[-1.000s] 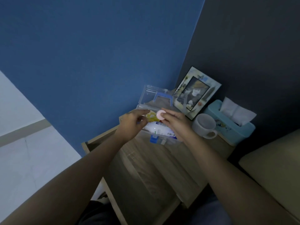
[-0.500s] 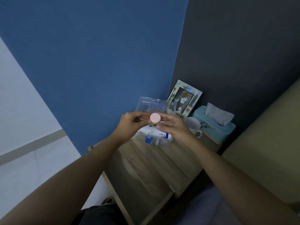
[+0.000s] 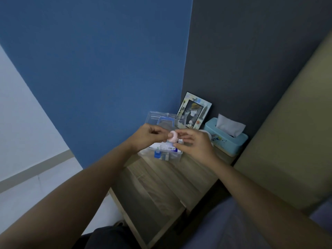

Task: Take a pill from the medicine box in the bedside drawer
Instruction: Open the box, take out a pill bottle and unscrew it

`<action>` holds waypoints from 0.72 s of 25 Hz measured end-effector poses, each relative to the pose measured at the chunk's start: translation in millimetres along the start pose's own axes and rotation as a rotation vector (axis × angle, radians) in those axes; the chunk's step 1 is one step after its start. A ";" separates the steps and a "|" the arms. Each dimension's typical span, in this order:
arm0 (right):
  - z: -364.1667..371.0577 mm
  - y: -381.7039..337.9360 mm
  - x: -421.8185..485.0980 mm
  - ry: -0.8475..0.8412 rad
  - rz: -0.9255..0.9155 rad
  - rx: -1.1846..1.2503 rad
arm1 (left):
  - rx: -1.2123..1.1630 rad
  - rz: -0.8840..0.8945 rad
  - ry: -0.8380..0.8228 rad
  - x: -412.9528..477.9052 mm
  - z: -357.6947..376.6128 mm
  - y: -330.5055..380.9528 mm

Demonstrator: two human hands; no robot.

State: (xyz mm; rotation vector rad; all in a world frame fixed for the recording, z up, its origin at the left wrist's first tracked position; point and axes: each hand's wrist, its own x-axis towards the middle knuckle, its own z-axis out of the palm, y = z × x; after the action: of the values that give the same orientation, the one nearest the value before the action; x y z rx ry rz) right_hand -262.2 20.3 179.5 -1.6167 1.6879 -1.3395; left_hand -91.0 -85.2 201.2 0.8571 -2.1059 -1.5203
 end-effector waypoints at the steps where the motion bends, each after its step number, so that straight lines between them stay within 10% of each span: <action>1: -0.9 -0.6 -1.6 0.013 -0.023 -0.032 | 0.034 -0.006 -0.010 0.9 1.2 0.9; 18: -4.1 0.4 -13.0 -0.004 -0.172 -0.539 | 0.672 0.240 -0.147 15.0 17.2 0.7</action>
State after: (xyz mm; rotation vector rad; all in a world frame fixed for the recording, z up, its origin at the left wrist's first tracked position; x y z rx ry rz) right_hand -263.0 33.7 177.1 -2.0932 2.0676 -0.9973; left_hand -113.1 -83.4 195.9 0.6679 -2.7652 -0.7673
